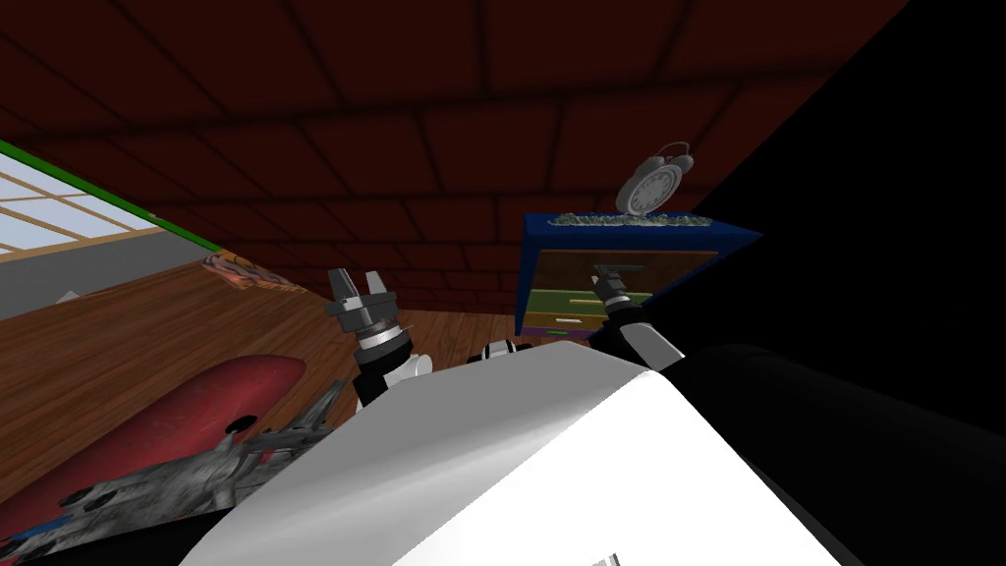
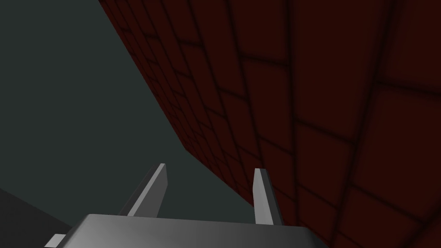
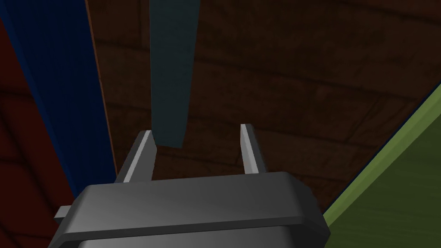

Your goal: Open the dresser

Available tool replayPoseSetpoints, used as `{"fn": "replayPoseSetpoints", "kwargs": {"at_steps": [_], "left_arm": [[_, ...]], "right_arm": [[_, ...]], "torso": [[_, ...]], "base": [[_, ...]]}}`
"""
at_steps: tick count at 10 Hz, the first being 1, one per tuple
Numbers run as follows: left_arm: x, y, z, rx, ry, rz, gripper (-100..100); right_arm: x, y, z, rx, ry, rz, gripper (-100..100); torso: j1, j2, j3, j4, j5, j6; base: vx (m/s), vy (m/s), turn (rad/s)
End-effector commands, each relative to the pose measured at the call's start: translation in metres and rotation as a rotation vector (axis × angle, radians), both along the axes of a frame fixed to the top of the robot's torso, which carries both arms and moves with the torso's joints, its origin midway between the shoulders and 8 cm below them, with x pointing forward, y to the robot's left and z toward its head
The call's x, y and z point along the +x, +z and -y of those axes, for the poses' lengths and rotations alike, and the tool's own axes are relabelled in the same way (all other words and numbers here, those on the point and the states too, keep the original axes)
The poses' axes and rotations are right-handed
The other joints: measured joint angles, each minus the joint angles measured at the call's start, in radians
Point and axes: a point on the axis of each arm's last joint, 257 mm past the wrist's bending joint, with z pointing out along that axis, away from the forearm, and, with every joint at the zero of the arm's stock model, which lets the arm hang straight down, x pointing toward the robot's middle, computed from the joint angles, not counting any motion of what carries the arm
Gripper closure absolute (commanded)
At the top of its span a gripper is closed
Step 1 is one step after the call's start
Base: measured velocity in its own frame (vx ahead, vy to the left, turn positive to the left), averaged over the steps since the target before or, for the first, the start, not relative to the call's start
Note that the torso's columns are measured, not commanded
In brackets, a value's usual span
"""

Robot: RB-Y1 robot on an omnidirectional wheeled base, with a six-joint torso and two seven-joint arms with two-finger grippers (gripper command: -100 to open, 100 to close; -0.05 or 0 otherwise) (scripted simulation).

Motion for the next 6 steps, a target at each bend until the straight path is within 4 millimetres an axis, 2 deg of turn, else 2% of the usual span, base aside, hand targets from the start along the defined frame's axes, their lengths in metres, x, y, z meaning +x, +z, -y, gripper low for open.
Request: {"fn": "replayPoseSetpoints", "kwargs": {"at_steps": [1,3,4,5,6], "left_arm": [[0.0,0.0,0.0,0.0,0.0,0.0,0],[0.0001,0.0,0.0001,0.0,0.0,0.0,0],[0.0001,0.0,0.0001,0.0,0.0,0.0,0],[0.0,0.0,0.0,0.0,0.0,0.0,0],[0.0,0.0,0.0,0.0,0.0,0.0,0]], "right_arm": [[-0.0012,0.0022,-0.0061,0.001,0.012,0.001,100],[-0.0022,0.004,-0.011,0.002,0.022,0.001,100],[-0.0015,0.0032,-0.0094,0.002,0.019,0.002,100],[0.0001,0.0047,-0.0052,0.04,0.019,0.008,-100],[0.001,0.0057,-0.0028,0.061,0.019,0.013,-100]], "torso": [[-0.002,0.003,0.002,0.0,-0.002,0.0],[0.0,0.002,0.001,0.001,0.001,0.0],[0.0,-0.001,-0.001,0.001,0.001,0.0],[-0.001,-0.007,-0.004,-0.001,0.001,0.0],[-0.001,-0.011,-0.007,-0.002,0.001,0.0]], "base": [[-0.185,0.062,-0.054],[-0.18,0.054,-0.041],[-0.078,0.025,-0.016],[0.028,0.01,-0.018],[0.093,0.0,-0.025]]}}
